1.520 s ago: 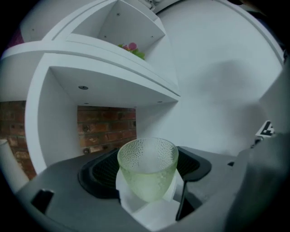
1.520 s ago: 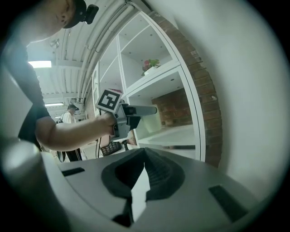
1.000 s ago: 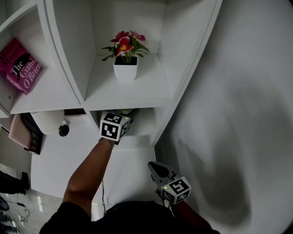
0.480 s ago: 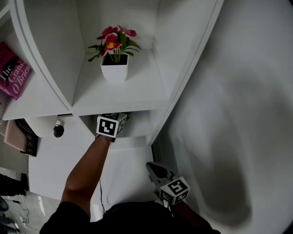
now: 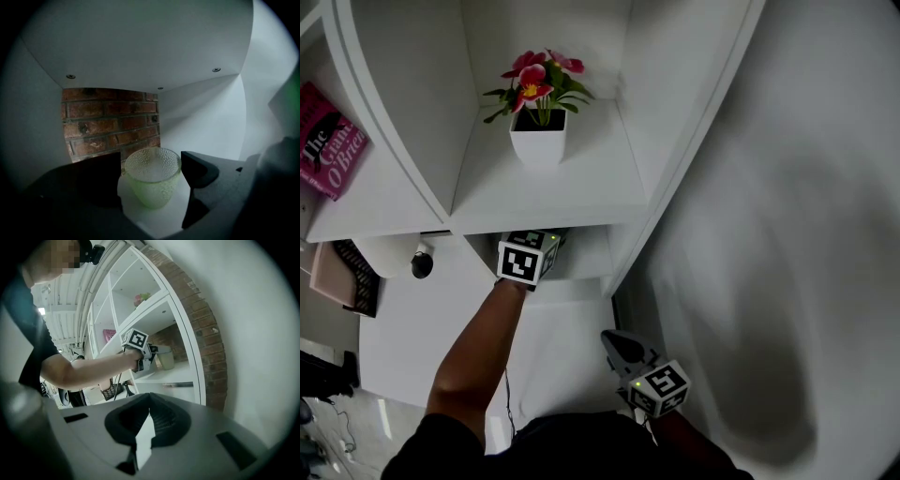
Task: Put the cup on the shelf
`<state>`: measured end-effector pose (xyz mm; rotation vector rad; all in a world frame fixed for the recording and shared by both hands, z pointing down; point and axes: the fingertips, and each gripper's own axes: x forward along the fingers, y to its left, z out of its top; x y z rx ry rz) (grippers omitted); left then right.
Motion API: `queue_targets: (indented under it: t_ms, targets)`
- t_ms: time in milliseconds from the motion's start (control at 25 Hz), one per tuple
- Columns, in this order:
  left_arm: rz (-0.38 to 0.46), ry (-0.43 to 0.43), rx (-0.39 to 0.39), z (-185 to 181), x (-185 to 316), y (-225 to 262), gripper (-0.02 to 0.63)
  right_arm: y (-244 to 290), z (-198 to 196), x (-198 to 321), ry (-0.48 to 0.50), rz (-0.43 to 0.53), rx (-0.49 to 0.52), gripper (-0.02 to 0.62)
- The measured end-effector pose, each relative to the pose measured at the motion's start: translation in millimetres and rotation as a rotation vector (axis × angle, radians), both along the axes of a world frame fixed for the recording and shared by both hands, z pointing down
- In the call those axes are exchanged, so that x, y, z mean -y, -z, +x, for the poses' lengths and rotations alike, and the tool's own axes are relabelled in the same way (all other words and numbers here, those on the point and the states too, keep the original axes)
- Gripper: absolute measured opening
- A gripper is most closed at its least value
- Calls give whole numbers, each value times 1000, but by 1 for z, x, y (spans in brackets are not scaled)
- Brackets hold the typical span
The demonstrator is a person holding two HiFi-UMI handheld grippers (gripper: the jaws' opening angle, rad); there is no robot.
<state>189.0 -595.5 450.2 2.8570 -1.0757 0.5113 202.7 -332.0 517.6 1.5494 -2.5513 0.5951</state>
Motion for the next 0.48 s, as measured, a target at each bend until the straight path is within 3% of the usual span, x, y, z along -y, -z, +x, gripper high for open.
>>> queue_targets:
  t_ms: [480]
  targets:
    - [13,-11,-32,-19,-46,15,390,15,-12,-9,5,37,-17,5]
